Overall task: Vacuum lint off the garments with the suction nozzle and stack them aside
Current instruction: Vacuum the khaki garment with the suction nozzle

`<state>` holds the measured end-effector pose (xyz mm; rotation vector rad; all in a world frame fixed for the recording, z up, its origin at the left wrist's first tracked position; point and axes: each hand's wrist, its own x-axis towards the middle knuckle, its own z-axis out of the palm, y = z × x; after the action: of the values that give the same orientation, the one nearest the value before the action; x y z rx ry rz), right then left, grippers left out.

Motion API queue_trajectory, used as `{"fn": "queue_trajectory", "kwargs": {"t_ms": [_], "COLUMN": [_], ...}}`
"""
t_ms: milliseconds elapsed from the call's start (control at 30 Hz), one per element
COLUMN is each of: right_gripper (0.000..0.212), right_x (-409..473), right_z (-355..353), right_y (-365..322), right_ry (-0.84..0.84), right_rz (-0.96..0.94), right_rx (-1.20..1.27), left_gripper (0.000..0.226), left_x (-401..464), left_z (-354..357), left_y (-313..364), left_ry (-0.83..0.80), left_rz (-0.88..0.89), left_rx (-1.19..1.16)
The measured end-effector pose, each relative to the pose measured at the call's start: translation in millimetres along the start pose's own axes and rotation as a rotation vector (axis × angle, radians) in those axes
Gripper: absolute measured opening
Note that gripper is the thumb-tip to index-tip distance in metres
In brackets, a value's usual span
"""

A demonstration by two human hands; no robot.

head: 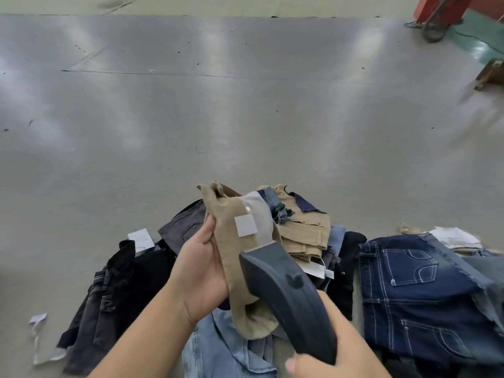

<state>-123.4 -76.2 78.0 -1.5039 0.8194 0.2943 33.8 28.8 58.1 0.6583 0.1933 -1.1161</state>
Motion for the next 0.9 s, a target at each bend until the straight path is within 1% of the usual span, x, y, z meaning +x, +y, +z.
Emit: {"fn": "queue_trajectory", "kwargs": {"t_ms": [33, 67, 100, 133, 167, 200, 267, 367, 400, 433, 467, 500, 533, 567, 600, 667, 700, 733, 800, 833, 900], "right_gripper": [0.057, 0.053, 0.053, 0.055, 0.06, 0.065, 0.072, 0.069, 0.066, 0.069, 0.078, 0.079, 0.076, 0.077, 0.078, 0.081, 0.082, 0.084, 0.083, 0.077, 0.056], "right_x": [-9, -12, -16, -17, -18, -24, -32, -41, -42, -41, -43, -44, -44, -43, -41, -37, -35, -35, -32, -30, -28], "right_z": [2, -4, -12, -13, -13, -13, -24, -33, -35, -37, -38, -39, -38, -36, -33, -27, -25, -25, -27, -28, -33], "right_y": [14, 19, 12, 13, 11, 1, 7, 8, 8, 9, 7, 5, 5, 3, -1, -7, -8, -9, -4, -1, 3], "right_ry": [0.012, 0.004, 0.067, 0.08, 0.042, 0.018, 0.036, 0.024, 0.025, 0.031, -0.005, -0.032, -0.033, -0.027, -0.011, -0.023, -0.071, -0.11, -0.123, -0.118, -0.089], "right_rz": [-0.102, -0.157, -0.093, -0.126, -0.134, -0.111, -0.165, -0.245, -0.25, -0.263, -0.277, -0.292, -0.314, -0.324, -0.304, -0.251, -0.239, -0.223, -0.212, -0.202, -0.175], "right_rx": [0.131, 0.122, 0.043, 0.037, 0.061, 0.164, 0.331, 0.521, 0.529, 0.525, 0.512, 0.476, 0.458, 0.462, 0.52, 0.667, 0.694, 0.671, 0.537, 0.471, 0.444], "left_gripper": [0.054, 0.055, 0.056, 0.056, 0.056, 0.056, 0.055, 0.054, 0.052, 0.048, 0.044, 0.042, 0.041, 0.041, 0.042, 0.046, 0.047, 0.048, 0.05, 0.048, 0.044], "left_x": [-1, -2, -3, -2, -2, 0, 1, 0, 0, -1, -1, -2, -2, -1, 0, 2, 2, 2, 0, -1, -3], "left_z": [2, 2, 3, 3, 0, -1, -3, -3, -2, -2, 0, 2, 4, 5, 4, 1, 0, 1, -1, -3, -8], "left_y": [3, 5, 6, 7, 6, 6, 6, 7, 5, 1, -4, -9, -15, -19, -21, -22, -21, -19, -17, -17, -15], "left_ry": [-0.043, -0.06, -0.065, -0.077, -0.066, -0.082, -0.07, -0.052, -0.062, -0.061, -0.059, -0.054, -0.05, -0.041, -0.026, -0.036, -0.042, -0.041, -0.061, -0.083, -0.118], "left_rz": [-0.011, -0.019, -0.028, -0.033, -0.032, -0.033, -0.022, -0.01, 0.0, 0.023, 0.054, 0.093, 0.138, 0.183, 0.22, 0.239, 0.225, 0.209, 0.164, 0.135, 0.094], "left_rx": [-0.009, -0.004, -0.002, 0.011, 0.019, 0.019, 0.04, 0.1, 0.179, 0.321, 0.503, 0.689, 0.845, 0.937, 0.965, 0.912, 0.871, 0.834, 0.778, 0.754, 0.709]}}
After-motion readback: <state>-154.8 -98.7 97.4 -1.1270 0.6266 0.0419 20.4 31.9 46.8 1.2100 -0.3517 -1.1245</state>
